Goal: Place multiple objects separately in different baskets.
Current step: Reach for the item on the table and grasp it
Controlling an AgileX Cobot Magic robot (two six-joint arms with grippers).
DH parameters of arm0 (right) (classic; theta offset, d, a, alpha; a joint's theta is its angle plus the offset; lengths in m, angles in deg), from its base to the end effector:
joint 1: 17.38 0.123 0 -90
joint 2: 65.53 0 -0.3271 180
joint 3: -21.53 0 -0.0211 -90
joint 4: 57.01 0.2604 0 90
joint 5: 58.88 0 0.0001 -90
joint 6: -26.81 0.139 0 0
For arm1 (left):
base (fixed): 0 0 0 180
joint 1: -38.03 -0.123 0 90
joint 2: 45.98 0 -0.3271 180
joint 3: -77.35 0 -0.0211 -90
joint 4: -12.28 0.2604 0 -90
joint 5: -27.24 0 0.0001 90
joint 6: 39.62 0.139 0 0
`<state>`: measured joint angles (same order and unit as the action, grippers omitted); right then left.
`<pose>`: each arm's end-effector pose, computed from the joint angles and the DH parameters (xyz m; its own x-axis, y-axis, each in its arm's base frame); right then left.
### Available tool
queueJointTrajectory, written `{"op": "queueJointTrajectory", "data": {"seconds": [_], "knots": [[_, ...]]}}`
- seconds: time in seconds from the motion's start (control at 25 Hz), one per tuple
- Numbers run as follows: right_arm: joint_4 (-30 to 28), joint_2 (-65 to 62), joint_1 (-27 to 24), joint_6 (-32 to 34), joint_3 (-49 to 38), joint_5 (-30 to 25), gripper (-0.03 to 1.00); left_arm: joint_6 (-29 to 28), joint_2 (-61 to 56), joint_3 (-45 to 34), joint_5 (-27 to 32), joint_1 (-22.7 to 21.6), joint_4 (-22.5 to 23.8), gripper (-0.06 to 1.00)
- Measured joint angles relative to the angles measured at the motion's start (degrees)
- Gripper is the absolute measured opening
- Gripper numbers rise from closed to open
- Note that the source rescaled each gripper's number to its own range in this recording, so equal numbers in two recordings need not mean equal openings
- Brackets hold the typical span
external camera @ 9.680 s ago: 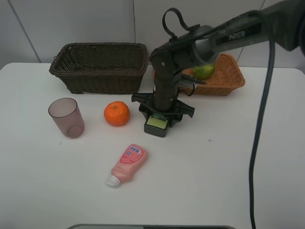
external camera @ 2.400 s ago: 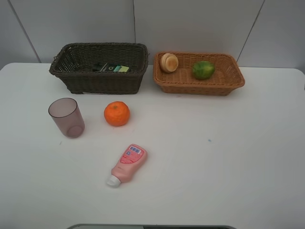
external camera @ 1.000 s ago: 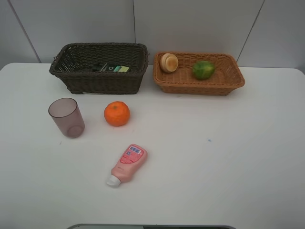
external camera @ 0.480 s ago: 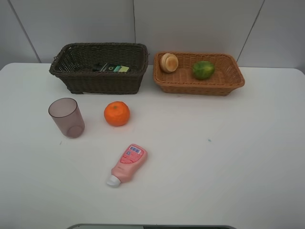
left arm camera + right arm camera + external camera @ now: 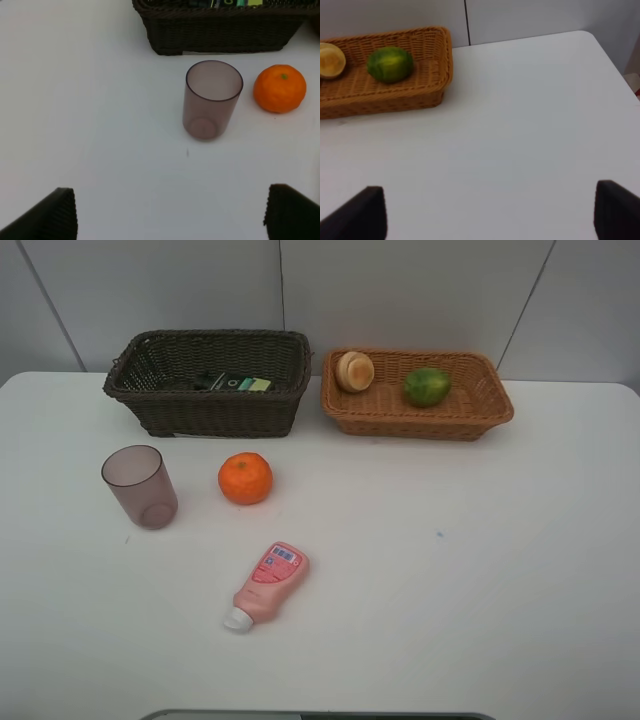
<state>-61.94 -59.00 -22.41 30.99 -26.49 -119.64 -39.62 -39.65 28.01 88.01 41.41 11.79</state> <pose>-0.0006 -0.0104 0.2693 -0.4195 0.0678 -0.9052 0.1680 0.9858 -0.0040 0.0024 -0.0012 0.2614 -0.4447 0.0221 -0.8954 0.0638 0.9979 -0.0071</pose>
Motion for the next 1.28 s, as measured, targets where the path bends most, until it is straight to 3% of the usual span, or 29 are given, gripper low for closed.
{"op": "queueJointTrajectory", "data": {"seconds": [1.28], "knots": [[0.0, 0.0, 0.0, 0.0, 0.0, 0.0, 0.75, 0.0, 3.7, 0.9, -0.2, 0.0, 0.0, 0.96]]}}
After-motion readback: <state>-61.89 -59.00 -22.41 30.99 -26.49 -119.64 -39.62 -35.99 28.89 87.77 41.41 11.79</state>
